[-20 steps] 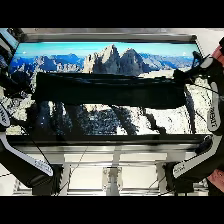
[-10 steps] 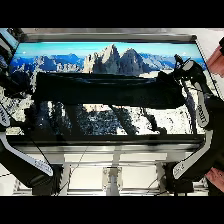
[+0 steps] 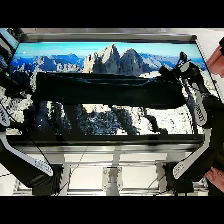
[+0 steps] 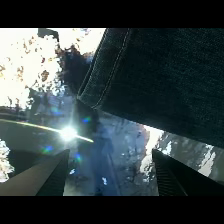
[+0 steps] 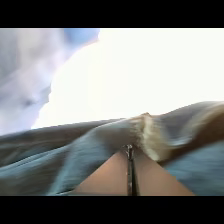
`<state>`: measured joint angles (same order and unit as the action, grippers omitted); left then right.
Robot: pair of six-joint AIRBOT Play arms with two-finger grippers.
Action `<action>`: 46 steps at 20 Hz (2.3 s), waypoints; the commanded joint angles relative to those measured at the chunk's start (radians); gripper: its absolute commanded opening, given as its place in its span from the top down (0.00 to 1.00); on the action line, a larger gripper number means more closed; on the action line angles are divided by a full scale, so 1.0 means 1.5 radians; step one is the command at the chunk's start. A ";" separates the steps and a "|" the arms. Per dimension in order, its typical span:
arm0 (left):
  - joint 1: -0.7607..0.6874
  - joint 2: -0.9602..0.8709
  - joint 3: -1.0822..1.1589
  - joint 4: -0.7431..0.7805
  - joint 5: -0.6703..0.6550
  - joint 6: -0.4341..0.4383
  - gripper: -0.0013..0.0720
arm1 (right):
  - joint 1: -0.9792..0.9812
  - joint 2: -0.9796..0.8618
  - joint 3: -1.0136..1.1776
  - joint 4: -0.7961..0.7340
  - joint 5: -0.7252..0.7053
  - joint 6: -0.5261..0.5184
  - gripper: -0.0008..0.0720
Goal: Fold the clothes and pants, and hang the long-sleeved shirts on hangers.
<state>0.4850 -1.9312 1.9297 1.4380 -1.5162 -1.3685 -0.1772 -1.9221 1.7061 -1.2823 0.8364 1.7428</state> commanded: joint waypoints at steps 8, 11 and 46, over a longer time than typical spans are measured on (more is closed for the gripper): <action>0.002 -0.001 0.000 -0.093 -0.022 0.021 0.19 | -0.086 0.022 0.112 -0.056 0.128 -0.085 0.45; -0.003 -0.006 0.000 -0.161 0.011 0.003 0.19 | -0.085 0.030 0.168 -0.055 0.194 -0.175 0.42; -0.096 -0.009 0.000 0.091 0.090 -0.178 0.94 | -0.085 0.029 0.174 -0.031 0.322 -0.233 0.42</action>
<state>0.3424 -2.0209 1.9270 1.4490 -1.3571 -1.6360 -0.3038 -1.8790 1.9671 -1.3296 1.2755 1.3933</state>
